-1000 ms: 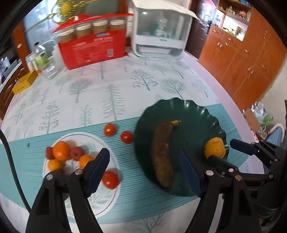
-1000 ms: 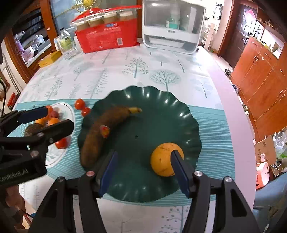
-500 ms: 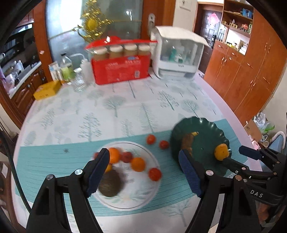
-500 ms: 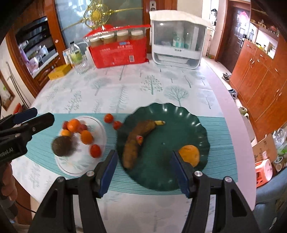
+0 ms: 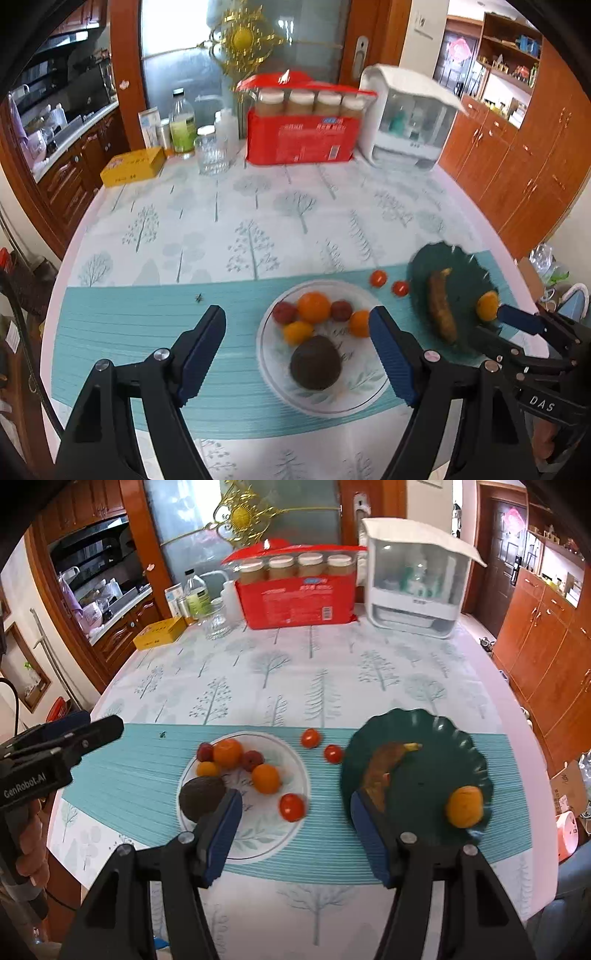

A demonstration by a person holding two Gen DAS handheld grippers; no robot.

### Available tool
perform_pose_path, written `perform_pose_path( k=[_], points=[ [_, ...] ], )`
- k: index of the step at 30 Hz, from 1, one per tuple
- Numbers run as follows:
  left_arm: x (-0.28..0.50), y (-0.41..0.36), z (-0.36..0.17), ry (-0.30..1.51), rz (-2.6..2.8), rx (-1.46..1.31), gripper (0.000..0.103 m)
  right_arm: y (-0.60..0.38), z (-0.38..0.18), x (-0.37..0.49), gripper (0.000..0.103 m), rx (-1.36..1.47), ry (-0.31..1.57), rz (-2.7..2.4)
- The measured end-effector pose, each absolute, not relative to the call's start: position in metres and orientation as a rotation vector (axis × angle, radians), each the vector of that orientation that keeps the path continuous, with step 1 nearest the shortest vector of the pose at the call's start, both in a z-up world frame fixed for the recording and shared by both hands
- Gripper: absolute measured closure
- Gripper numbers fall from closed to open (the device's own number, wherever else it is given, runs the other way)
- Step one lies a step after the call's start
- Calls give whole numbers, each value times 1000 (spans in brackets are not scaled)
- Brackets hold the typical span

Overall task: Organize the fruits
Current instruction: 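Grasp the dark avocado with the left tool while the right tool grasps a red tomato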

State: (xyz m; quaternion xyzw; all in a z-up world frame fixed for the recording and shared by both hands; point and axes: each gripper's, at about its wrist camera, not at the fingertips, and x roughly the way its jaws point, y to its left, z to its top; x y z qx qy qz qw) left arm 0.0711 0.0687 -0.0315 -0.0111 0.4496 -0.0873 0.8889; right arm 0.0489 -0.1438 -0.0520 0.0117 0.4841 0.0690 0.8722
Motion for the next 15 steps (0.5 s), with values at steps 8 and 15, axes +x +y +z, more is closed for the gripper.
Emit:
perform_pose_path(
  k=[8, 15],
  points=[
    [83, 73, -88, 1066, -235, 5, 22, -127, -93, 58, 41, 47, 1083, 122],
    [97, 58, -136, 1160, -300, 6, 22, -125, -137, 73, 41, 60, 1133, 92]
  ],
)
